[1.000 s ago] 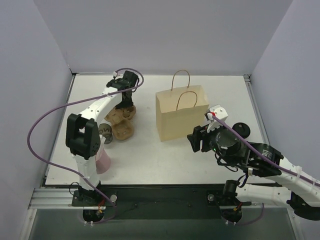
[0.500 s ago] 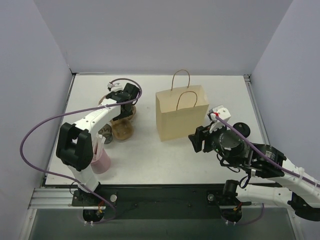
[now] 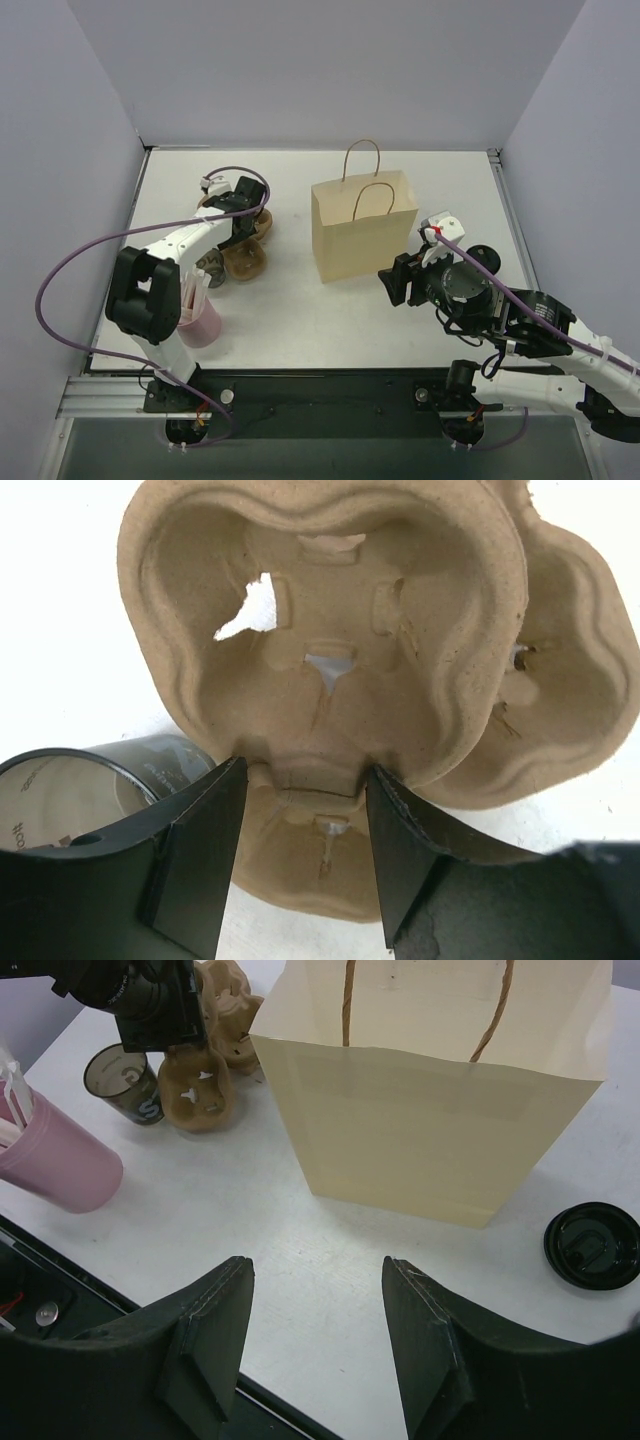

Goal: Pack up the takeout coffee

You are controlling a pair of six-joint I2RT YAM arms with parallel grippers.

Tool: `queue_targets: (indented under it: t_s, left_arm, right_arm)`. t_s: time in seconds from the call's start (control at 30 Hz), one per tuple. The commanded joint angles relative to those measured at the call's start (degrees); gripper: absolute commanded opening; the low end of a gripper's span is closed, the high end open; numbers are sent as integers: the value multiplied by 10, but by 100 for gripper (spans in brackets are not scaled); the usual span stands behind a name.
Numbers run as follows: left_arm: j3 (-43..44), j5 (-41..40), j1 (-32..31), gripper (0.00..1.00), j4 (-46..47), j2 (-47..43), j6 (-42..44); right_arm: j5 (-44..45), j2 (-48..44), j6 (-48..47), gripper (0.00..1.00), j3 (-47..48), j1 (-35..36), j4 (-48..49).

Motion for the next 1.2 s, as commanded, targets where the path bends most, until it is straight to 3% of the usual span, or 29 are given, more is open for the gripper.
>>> queue_targets:
  t_s: [0.0, 0.73, 1.17]
  left_arm:
    - [-17, 5, 14, 61, 56, -33, 1]
    - [-34, 24, 16, 48, 63, -16, -13]
    - [-9, 36, 5, 32, -5, -57, 5]
  right_arm:
    - [11, -3, 4, 54, -2, 3, -2]
    - [8, -1, 5, 54, 0, 3, -3]
    - [3, -2, 8, 54, 3, 3, -2]
